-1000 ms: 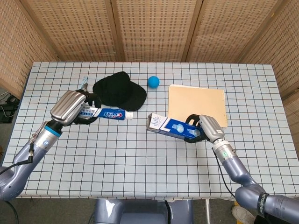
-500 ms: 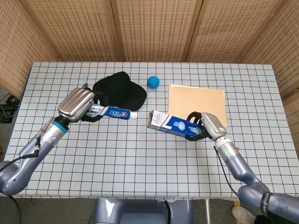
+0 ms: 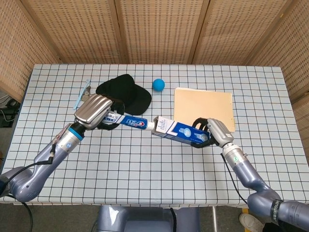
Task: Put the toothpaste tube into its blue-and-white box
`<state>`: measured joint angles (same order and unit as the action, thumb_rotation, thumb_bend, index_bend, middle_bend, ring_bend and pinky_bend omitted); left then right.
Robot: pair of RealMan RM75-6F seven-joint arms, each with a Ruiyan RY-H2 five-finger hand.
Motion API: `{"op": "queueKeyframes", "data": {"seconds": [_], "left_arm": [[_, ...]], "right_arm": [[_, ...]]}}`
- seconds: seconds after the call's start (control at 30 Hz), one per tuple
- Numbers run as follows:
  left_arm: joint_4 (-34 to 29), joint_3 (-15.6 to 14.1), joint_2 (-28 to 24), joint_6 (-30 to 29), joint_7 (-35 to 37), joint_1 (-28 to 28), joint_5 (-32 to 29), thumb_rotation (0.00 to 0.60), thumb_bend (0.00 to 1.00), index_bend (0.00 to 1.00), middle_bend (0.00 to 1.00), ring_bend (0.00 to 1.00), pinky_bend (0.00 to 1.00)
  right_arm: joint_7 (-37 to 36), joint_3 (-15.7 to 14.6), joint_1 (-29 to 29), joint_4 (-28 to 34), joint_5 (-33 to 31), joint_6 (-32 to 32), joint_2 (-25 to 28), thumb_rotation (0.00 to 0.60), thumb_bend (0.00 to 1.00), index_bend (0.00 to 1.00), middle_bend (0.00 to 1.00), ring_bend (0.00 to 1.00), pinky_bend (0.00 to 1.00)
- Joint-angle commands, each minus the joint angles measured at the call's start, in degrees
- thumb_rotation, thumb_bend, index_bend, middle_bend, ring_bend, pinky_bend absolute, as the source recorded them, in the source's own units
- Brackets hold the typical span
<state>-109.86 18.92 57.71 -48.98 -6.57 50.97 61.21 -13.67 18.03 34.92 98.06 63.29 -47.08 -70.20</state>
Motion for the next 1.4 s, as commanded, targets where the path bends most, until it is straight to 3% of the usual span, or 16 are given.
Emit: {"op": "queueKeyframes", "data": {"seconds": [0.03, 0.5, 0.8, 0.87, 1.1, 1.23, 1.4], "left_arm": [[-0.04, -0.18, 0.37, -0.45, -0.93, 0.46, -0.42, 0.6, 0.56, 0.86, 0.54, 0.51, 0.42], [0.88, -0.99, 4.63, -1.5, -3.48, 2.96, -1.67, 0.6, 0.56, 0.86, 0.54, 0.51, 0.42], [2.17, -0.8, 8.39, -4.71, -16.14, 8.1, -1.97, 0.6, 0.54, 0.82, 0.53, 0.51, 0.4], [2.09, -0.75, 8.6, -4.87, -19.25, 9.43, -2.8, 0.6, 0.52, 0.79, 0.5, 0.49, 0.38], [2.67, 0.97, 10.24, -6.47, -30.32, 15.36, -8.46, 0.6, 0.31, 0.58, 0.34, 0.34, 0.26], [2.53, 2.2, 11.08, -7.49, -36.03, 19.33, -12.65, 0.6, 0.24, 0.44, 0.22, 0.24, 0.18], [0.05, 2.93, 11.87, -10.88, -39.09, 21.35, -14.01, 0.6, 0.21, 0.33, 0.14, 0.16, 0.12]], "right_arm": [[-0.36, -0.25, 0.06, 0.05, 0.31, -0.08, 0.11, 0.6, 0.17, 0.68, 0.48, 0.51, 0.54], [-3.47, -0.46, 0.38, 1.52, 2.01, -0.32, 0.94, 0.6, 0.17, 0.68, 0.48, 0.51, 0.54], [-8.4, 0.28, 0.71, 1.19, 3.22, -0.04, 0.94, 0.6, 0.17, 0.68, 0.48, 0.51, 0.55], [-9.62, 0.42, 0.65, 0.75, 3.47, -0.14, 0.78, 0.6, 0.17, 0.68, 0.48, 0.51, 0.55], [-16.99, 1.57, -0.21, -0.86, 5.86, -1.9, -0.27, 0.6, 0.17, 0.68, 0.49, 0.51, 0.55], [-22.63, 2.21, -1.16, -1.85, 8.12, -4.28, -1.5, 0.6, 0.17, 0.69, 0.5, 0.53, 0.56], [-26.73, 1.71, -1.88, -3.79, 10.1, -5.61, -2.09, 0.6, 0.17, 0.7, 0.51, 0.53, 0.57]]}}
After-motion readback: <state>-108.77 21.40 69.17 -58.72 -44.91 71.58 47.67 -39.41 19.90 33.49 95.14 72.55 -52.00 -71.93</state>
